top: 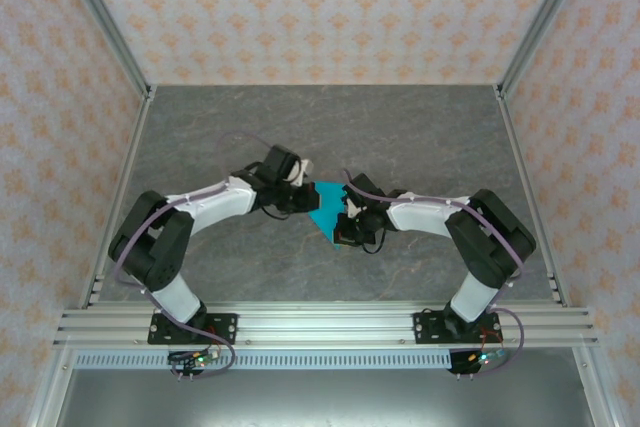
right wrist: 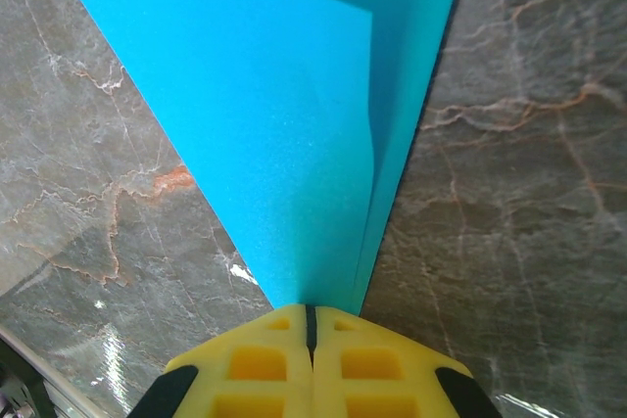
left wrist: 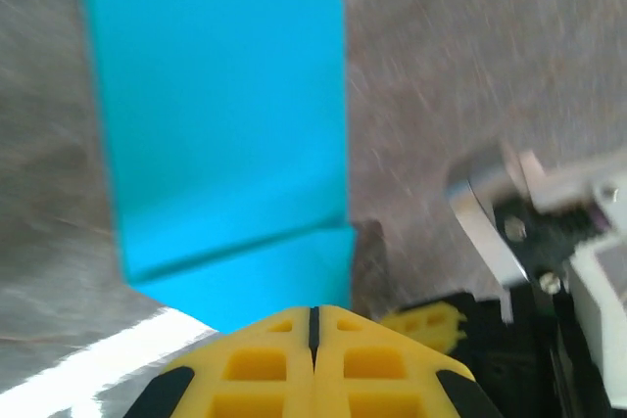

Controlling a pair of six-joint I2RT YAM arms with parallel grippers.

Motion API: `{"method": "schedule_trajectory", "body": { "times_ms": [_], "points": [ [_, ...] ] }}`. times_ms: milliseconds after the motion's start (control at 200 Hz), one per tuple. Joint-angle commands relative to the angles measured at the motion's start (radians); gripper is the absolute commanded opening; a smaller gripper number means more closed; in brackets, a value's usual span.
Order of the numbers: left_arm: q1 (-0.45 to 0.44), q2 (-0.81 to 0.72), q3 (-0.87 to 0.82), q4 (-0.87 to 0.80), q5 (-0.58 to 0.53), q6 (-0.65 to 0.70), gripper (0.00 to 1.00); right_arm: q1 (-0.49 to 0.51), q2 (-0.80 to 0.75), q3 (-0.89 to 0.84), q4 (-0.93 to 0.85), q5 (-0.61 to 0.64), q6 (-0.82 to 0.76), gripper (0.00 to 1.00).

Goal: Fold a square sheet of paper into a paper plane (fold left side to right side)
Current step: Third fold the triangle at the center of the table.

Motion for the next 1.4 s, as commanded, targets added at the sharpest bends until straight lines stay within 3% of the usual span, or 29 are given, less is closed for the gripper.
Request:
{"method": "schedule_trajectory", "body": {
  "times_ms": [0, 310, 631, 841, 1391],
  "points": [
    [-0.006, 0.053, -0.025, 0.044, -0.02, -0.047, 0.01, -0.005, 0.052, -0.049, -0.175, 0.172, -0.012, 0.0],
    [-0.008, 0.175, 0.037, 0.062, -0.011, -0.041, 0.01, -0.005, 0.034, -0.049, -0.16, 0.157, -0.012, 0.0],
    [-0.007, 0.196, 0.008, 0.05, -0.065, -0.044, 0.01, -0.005, -0.066, -0.031, -0.152, 0.151, 0.002, 0.0],
    [-0.021, 0.189, -0.035, 0.058, -0.089, -0.052, 0.02, 0.015, -0.13, 0.007, -0.069, 0.111, 0.102, 0.0],
    [-0.03, 0.199, -0.028, 0.044, -0.124, -0.054, 0.01, 0.062, 0.077, 0.141, -0.015, 0.122, 0.167, 0.0]
  ]
}}
